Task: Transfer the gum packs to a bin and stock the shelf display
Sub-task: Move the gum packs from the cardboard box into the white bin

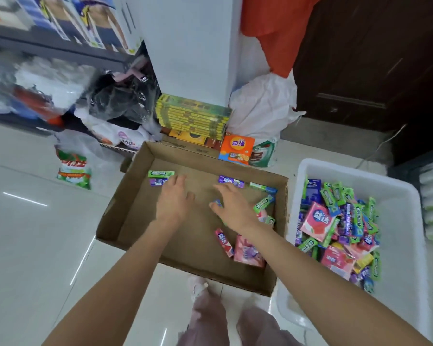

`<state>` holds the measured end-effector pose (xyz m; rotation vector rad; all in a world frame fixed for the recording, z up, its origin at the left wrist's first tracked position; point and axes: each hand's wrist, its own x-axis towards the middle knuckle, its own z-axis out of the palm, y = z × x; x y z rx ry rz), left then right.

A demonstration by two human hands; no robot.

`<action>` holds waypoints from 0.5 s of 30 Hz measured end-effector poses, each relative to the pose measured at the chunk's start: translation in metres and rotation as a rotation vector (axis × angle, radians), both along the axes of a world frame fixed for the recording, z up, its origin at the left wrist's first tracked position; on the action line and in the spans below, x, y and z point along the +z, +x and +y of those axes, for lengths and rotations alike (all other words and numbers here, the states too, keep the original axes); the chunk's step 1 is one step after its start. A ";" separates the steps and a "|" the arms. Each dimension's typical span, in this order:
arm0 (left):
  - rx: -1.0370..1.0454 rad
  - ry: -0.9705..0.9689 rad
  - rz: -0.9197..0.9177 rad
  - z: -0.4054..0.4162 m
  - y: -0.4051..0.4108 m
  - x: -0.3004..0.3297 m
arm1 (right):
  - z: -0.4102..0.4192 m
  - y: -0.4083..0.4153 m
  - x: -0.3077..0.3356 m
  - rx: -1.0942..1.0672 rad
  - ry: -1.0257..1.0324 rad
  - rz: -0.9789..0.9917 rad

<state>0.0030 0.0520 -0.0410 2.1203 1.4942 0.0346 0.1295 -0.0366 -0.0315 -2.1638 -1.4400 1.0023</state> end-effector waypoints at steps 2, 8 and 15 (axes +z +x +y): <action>-0.043 -0.014 0.068 0.023 -0.018 -0.013 | 0.017 -0.017 -0.014 0.025 -0.055 -0.029; -0.254 -0.133 0.266 0.064 -0.054 -0.048 | 0.030 -0.035 -0.052 0.010 -0.209 -0.136; -0.481 -0.017 0.260 0.052 -0.049 -0.059 | 0.025 -0.043 -0.068 0.001 -0.154 -0.050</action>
